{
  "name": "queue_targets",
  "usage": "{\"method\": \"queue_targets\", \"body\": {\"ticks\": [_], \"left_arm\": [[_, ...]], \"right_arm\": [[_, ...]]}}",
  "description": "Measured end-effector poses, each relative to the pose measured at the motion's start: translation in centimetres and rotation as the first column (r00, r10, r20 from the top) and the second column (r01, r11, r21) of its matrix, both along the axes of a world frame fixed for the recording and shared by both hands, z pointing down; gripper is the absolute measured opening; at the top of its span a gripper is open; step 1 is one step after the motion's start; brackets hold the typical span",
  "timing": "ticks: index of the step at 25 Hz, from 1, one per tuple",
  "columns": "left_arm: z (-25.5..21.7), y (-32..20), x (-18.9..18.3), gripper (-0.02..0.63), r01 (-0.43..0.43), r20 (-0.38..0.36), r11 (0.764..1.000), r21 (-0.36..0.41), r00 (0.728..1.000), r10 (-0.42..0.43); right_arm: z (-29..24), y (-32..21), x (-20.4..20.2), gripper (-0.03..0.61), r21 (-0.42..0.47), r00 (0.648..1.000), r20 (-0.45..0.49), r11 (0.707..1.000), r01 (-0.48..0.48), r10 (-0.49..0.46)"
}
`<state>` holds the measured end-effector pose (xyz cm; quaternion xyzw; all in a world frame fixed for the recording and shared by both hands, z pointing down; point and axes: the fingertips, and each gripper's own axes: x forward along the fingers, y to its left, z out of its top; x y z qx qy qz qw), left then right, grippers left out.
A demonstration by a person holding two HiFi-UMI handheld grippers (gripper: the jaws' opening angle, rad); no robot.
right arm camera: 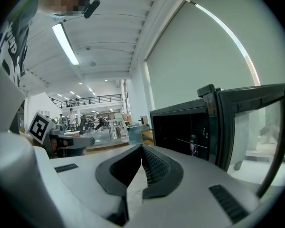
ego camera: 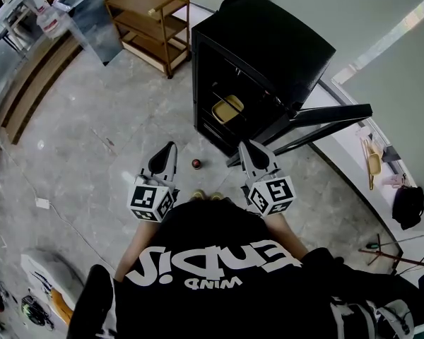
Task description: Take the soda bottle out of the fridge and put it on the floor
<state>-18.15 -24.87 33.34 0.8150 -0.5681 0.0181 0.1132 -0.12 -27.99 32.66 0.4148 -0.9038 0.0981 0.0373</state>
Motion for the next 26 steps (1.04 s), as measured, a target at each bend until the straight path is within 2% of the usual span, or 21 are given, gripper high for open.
{"method": "queue_targets", "body": {"ticks": [26], "left_arm": [[0.74,-0.39,0.82,0.008,0.006,0.006,1.0,-0.017,1.0,-0.006]], "right_arm": [[0.99,-0.84,0.83,0.025,-0.013,1.0,-0.005,1.0,-0.014,0.014]]}}
